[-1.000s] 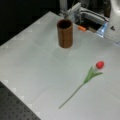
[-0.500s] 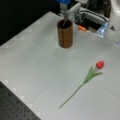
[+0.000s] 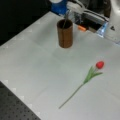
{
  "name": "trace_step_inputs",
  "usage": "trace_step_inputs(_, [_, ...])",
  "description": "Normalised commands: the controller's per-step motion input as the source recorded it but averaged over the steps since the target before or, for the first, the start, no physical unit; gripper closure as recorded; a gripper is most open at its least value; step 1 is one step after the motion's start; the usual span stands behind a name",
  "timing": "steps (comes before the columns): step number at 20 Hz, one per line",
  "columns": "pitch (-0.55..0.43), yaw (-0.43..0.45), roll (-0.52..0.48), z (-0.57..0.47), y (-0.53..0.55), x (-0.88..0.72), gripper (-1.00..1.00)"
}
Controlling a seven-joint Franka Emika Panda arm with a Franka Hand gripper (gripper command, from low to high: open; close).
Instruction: Flower insertion into a vase
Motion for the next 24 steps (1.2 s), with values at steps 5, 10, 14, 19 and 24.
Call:
trace_step_inputs(5, [0.009, -0.193, 0.031, -0.36, 0.15, 0.39, 1.0])
trace_step_inputs(10, [0.001, -0.187, 0.016, -0.23, 0.17, 0.35, -1.0])
trace_step_inputs(14, [0.001, -0.146, 0.034, -0.06, 0.09, 0.36, -1.0])
trace_step_inputs(19, [0.024, -0.099, 0.024, 0.03, 0.03, 0.39, -1.0])
trace_step_inputs(24, [0.102, -0.05, 0.009, 0.15, 0.02, 0.44, -1.0])
